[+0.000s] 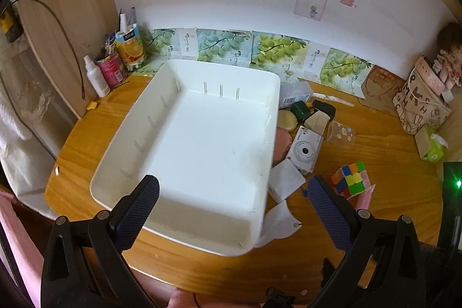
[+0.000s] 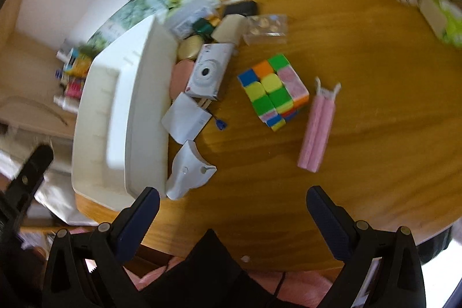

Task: Organize rigid objects
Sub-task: 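Move the left gripper to the white basket rim and the right toward the cube, then grasp the basket rim with the left gripper while the right gripper approaches the Rubik's cube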

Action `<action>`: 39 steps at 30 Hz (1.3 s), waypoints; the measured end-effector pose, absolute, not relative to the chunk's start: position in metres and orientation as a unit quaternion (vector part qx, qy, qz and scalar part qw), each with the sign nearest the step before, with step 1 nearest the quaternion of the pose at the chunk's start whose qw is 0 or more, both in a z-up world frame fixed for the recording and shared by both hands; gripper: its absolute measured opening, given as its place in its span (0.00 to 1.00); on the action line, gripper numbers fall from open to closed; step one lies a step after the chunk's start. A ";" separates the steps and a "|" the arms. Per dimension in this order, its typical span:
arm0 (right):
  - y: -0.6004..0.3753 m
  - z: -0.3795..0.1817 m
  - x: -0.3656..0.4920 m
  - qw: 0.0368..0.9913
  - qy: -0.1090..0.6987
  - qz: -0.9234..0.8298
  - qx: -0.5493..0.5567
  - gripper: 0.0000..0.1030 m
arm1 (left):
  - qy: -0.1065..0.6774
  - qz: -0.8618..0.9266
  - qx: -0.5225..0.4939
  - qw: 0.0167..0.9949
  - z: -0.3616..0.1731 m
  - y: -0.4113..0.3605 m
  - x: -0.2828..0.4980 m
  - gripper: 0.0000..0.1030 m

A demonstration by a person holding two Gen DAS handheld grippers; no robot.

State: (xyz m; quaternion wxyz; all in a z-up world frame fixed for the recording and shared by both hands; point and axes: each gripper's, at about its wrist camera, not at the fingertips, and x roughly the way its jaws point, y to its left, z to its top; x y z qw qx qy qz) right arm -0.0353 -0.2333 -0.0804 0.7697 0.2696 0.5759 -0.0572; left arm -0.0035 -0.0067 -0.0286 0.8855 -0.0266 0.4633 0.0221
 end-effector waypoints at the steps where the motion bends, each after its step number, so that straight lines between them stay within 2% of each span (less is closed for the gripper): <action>1: -0.235 -0.084 -0.035 0.764 0.575 -0.060 0.287 0.99 | 0.463 0.021 -0.022 0.886 -0.027 0.000 0.000 0.99; 8: -0.222 -0.106 -0.032 0.723 0.563 -0.076 0.393 0.99 | 0.478 0.027 -0.021 0.878 -0.033 0.052 0.014 0.98; 16: -0.223 -0.108 -0.026 0.737 0.517 -0.157 0.406 0.99 | 0.532 0.026 -0.009 0.846 -0.056 0.114 0.032 0.95; 21: -0.230 -0.108 -0.019 0.763 0.479 -0.205 0.382 0.99 | 0.572 0.020 -0.004 0.820 -0.077 0.147 0.047 0.89; 30: -0.229 -0.106 -0.005 0.811 0.449 -0.246 0.282 0.99 | 0.645 0.024 -0.027 0.763 -0.121 0.187 0.070 0.68; 39: -0.236 -0.121 0.002 0.836 0.449 -0.246 0.197 0.99 | 0.686 0.029 -0.048 0.726 -0.146 0.191 0.076 0.32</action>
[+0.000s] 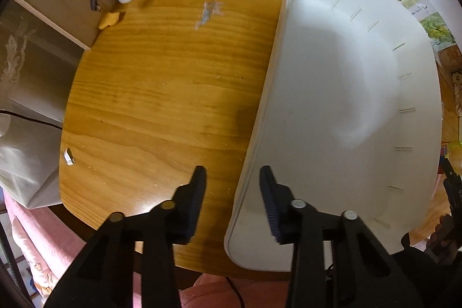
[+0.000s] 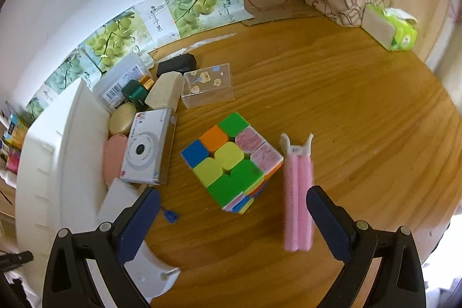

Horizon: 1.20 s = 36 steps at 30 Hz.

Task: Organize rigid objects
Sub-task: 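Grasp the basket rim with the left gripper while the right gripper approaches the Rubik's cube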

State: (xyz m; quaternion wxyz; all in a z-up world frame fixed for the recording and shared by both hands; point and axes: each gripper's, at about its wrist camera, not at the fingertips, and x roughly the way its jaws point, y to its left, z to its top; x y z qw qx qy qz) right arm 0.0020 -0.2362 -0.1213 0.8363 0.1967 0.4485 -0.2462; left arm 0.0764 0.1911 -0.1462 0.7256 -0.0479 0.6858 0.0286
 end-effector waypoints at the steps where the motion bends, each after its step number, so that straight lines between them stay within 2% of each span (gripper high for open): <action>1: -0.237 -0.123 0.003 0.838 0.448 -0.245 0.194 0.99 | 0.689 0.028 -0.052 0.722 -0.148 0.190 0.076 0.27; 3: -0.240 -0.125 0.005 0.843 0.446 -0.237 0.184 0.99 | 0.694 0.029 -0.056 0.717 -0.150 0.187 0.076 0.24; 5: -0.241 -0.128 0.009 0.847 0.448 -0.223 0.180 0.99 | 0.696 0.037 -0.054 0.715 -0.152 0.185 0.076 0.17; 9: -0.243 -0.132 0.018 0.851 0.459 -0.188 0.174 0.91 | 0.692 0.060 -0.047 0.718 -0.150 0.180 0.073 0.14; 14: -0.250 -0.137 0.024 0.851 0.469 -0.171 0.165 0.87 | 0.690 0.081 -0.081 0.715 -0.153 0.182 0.064 0.14; 17: -0.256 -0.139 0.024 0.848 0.478 -0.161 0.160 0.73 | 0.683 0.098 -0.082 0.719 -0.152 0.177 0.055 0.14; 22: -0.269 -0.138 0.019 0.850 0.486 -0.110 0.172 0.69 | 0.662 0.130 -0.093 0.733 -0.151 0.170 0.038 0.15; 28: -0.281 -0.136 0.016 0.847 0.496 -0.048 0.186 0.68 | 0.624 0.155 -0.112 0.758 -0.149 0.164 0.021 0.16; 35: -0.290 -0.105 0.011 0.868 0.465 -0.019 0.174 0.63 | 0.614 0.163 -0.098 0.766 -0.141 0.155 0.015 0.16; 36: -0.291 -0.100 0.011 0.871 0.460 -0.013 0.174 0.53 | 0.614 0.164 -0.098 0.765 -0.140 0.152 0.016 0.16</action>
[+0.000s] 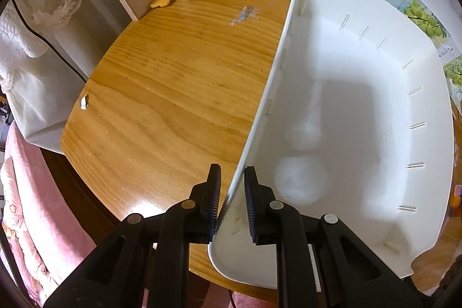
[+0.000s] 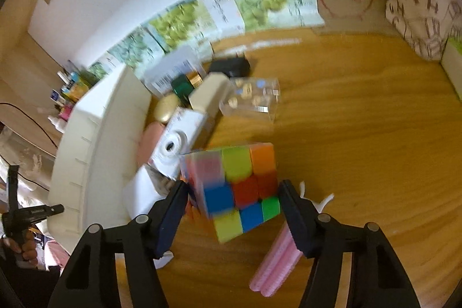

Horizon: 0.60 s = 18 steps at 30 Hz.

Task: Organize rigid objects
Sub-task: 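Grasp the basket rim with the left gripper while the right gripper approaches the Rubik's cube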

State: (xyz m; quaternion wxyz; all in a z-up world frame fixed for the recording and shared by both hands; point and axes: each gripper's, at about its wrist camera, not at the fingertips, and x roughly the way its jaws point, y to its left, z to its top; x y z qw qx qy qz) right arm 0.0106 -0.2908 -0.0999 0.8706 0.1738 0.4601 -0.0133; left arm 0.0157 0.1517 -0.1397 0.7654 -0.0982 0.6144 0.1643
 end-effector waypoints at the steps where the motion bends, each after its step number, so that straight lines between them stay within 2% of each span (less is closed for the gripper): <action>1: -0.291 -0.093 0.010 0.876 0.450 -0.010 0.172 0.14 | 0.615 0.165 -0.098 0.765 -0.139 0.151 0.016 0.16; 2: -0.294 -0.083 0.010 0.880 0.441 -0.012 0.178 0.03 | 0.614 0.165 -0.097 0.766 -0.139 0.150 0.016 0.16; 7: -0.300 -0.068 0.021 0.880 0.440 -0.009 0.176 0.05 | 0.618 0.161 -0.094 0.764 -0.142 0.155 0.019 0.16; 12: -0.297 -0.077 0.017 0.865 0.465 -0.001 0.187 0.08 | 0.621 0.156 -0.089 0.763 -0.145 0.157 0.021 0.17; 14: -0.293 -0.083 0.015 0.860 0.475 -0.009 0.186 0.23 | 0.624 0.155 -0.081 0.762 -0.145 0.156 0.022 0.17; 16: -0.291 -0.087 0.012 0.857 0.478 -0.010 0.191 0.48 | 0.627 0.153 -0.081 0.759 -0.146 0.156 0.023 0.17; 18: -0.288 -0.091 0.011 0.853 0.482 -0.003 0.203 0.56 | 0.631 0.150 -0.084 0.757 -0.146 0.157 0.024 0.17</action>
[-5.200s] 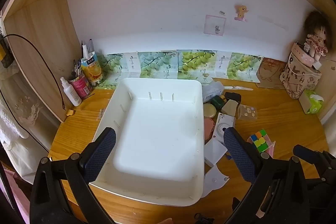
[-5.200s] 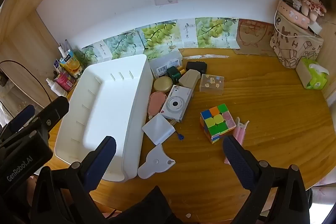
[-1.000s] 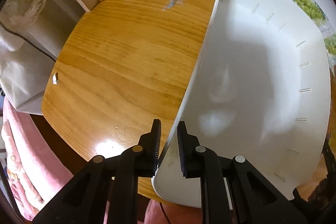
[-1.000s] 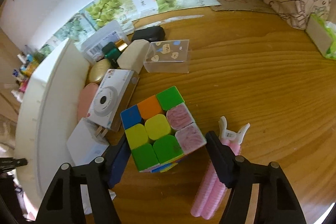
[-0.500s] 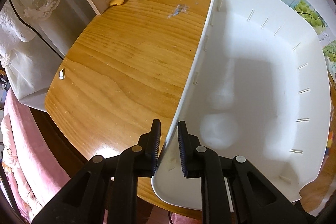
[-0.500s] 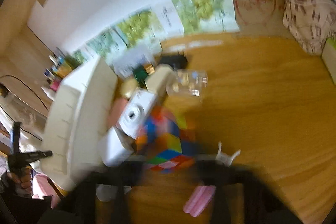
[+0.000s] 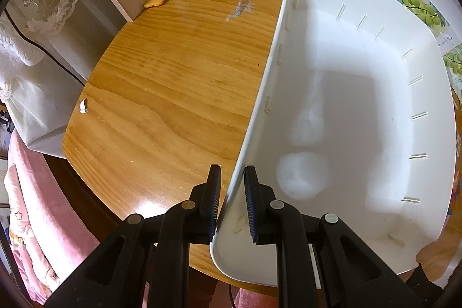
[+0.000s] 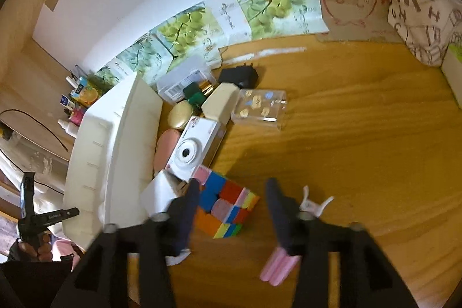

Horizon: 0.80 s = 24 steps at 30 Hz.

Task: Organize rigid objects
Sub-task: 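Grasp the basket rim with the left gripper while the right gripper approaches the Rubik's cube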

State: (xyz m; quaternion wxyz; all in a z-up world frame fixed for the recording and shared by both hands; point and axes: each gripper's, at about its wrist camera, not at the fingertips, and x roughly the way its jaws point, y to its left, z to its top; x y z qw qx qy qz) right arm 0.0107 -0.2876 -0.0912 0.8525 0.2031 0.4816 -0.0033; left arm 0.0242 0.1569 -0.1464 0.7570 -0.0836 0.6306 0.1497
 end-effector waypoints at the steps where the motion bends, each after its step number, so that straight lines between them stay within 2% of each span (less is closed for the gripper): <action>1: -0.285 -0.093 0.010 0.850 0.484 -0.001 0.206 0.60 | 0.632 0.149 -0.084 0.756 -0.146 0.157 0.024 0.17; 4: -0.277 -0.100 0.011 0.845 0.494 -0.001 0.205 0.70 | 0.638 0.148 -0.075 0.752 -0.148 0.156 0.027 0.17; 7: -0.270 -0.111 0.014 0.835 0.511 -0.013 0.202 0.77 | 0.642 0.144 -0.068 0.750 -0.150 0.155 0.028 0.17; 21: -0.247 -0.147 0.038 0.813 0.555 -0.033 0.170 0.79 | 0.648 0.135 -0.066 0.747 -0.154 0.155 0.032 0.17; 24: -0.247 -0.147 0.040 0.814 0.554 -0.030 0.172 0.72 | 0.648 0.135 -0.066 0.747 -0.154 0.155 0.032 0.17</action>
